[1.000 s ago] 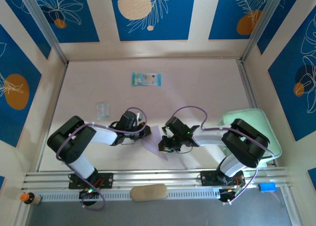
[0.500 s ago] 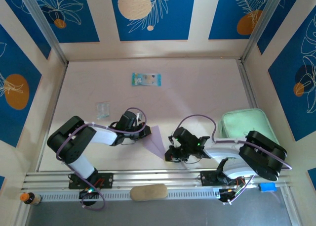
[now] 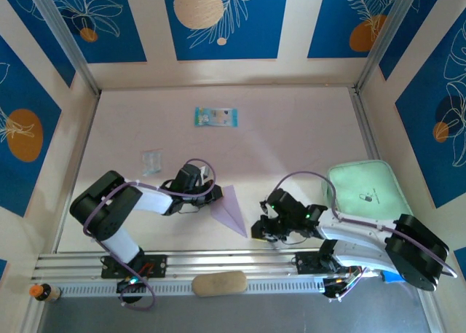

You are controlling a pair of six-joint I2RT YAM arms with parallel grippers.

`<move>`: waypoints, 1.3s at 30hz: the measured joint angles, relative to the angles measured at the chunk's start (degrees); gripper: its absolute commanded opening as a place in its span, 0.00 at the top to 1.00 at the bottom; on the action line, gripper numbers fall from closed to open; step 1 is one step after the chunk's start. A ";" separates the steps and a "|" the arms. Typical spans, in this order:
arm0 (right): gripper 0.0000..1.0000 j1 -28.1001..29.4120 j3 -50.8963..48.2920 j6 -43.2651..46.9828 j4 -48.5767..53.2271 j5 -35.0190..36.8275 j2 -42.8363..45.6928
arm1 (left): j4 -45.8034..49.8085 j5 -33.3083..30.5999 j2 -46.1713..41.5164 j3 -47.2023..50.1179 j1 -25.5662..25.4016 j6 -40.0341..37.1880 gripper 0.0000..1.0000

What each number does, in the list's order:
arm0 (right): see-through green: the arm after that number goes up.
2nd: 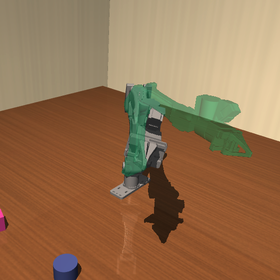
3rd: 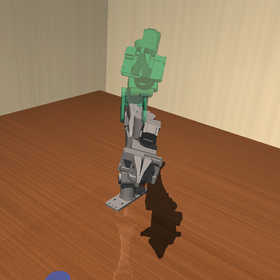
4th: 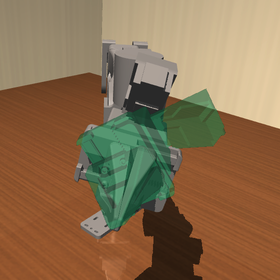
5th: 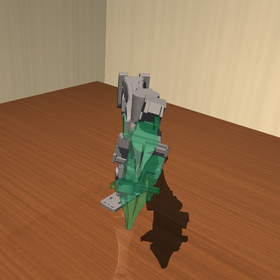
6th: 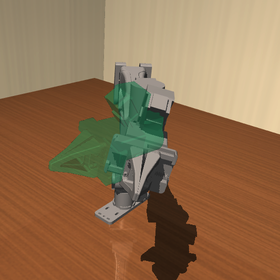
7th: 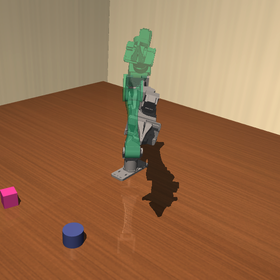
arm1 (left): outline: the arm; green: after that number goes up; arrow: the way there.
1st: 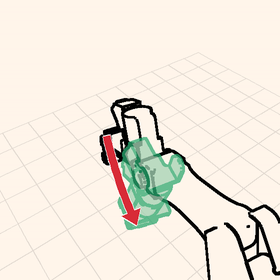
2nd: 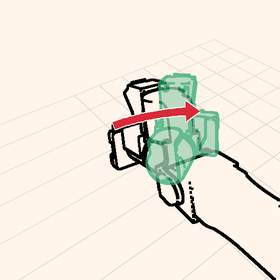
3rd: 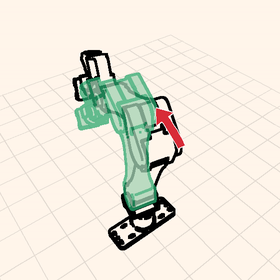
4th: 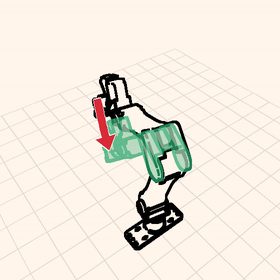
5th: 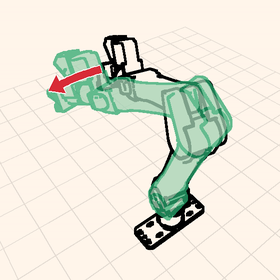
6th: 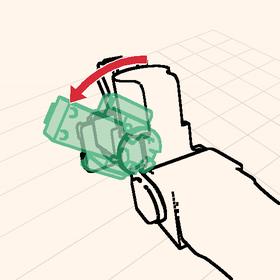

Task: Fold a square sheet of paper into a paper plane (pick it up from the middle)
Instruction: Perform the fourth fold on the wing at the bottom-center of the table, then turn over the paper at the center of the table.

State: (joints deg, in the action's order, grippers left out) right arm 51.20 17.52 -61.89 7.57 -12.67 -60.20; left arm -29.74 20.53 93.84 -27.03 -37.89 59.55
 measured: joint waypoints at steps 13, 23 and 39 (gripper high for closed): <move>0.68 -1.84 4.09 -2.71 -2.23 -3.50 -9.64 | -1.05 -0.22 -0.02 0.57 0.02 1.46 0.95; 0.68 -1.84 3.63 -3.80 -4.28 -4.96 -12.20 | -1.11 -0.20 -0.02 0.57 0.11 1.66 0.95; 0.70 -2.78 2.93 -5.31 -11.39 -4.63 -13.16 | -1.18 -0.17 -0.02 0.63 0.11 1.68 0.95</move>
State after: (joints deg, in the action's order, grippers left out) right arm 48.42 20.45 -67.20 -3.81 -17.30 -73.36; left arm -30.92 20.36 93.82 -26.39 -37.78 61.23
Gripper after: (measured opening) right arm 0.293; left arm 0.052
